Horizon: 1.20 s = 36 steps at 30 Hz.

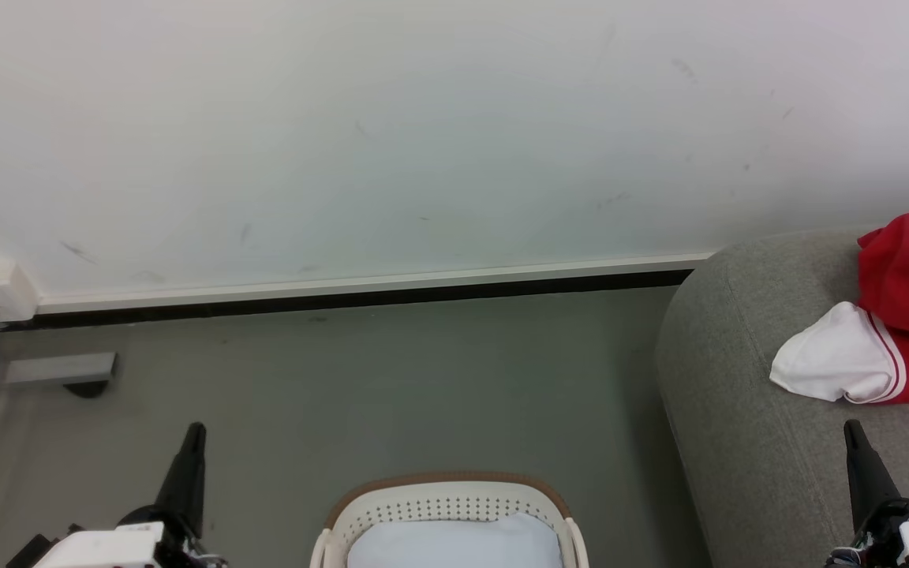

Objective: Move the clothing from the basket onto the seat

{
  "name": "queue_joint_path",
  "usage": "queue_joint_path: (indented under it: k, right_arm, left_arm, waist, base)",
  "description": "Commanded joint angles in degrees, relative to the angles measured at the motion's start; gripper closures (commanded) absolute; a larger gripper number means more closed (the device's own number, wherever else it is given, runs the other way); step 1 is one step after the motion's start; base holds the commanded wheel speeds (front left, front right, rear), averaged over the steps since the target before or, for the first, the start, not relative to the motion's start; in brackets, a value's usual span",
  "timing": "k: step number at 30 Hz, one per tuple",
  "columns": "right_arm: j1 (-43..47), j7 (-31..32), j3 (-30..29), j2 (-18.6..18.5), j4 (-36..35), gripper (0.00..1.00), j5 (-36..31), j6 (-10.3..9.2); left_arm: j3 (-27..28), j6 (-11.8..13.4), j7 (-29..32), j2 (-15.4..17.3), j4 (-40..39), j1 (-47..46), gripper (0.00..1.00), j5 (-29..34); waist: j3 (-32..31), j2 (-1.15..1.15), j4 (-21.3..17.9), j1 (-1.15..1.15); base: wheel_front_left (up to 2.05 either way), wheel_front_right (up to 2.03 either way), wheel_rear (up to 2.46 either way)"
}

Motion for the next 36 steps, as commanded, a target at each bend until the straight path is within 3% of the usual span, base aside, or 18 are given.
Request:
queue_joint_path:
  k: [1, 36]
  right_arm:
    - [-0.8, 0.2, -0.2, -0.5, -0.4, 1.0, 0.0, -0.13]
    - [-0.7, 0.2, -0.2, -0.5, -0.4, 1.0, 0.0, -0.12]
  left_arm:
    - [0.2, -0.3, 0.2, 0.1, -0.2, -0.6, 1.0, -0.8]
    - [0.1, -0.3, 0.2, 0.1, -0.2, -0.5, 1.0, -0.8]
  waist:
    - [0.0, 0.0, 0.0, 0.0]
    - [0.0, 0.0, 0.0, 0.0]
  base:
    - [0.0, 0.0, 0.0]
    - [0.0, 0.0, 0.0]
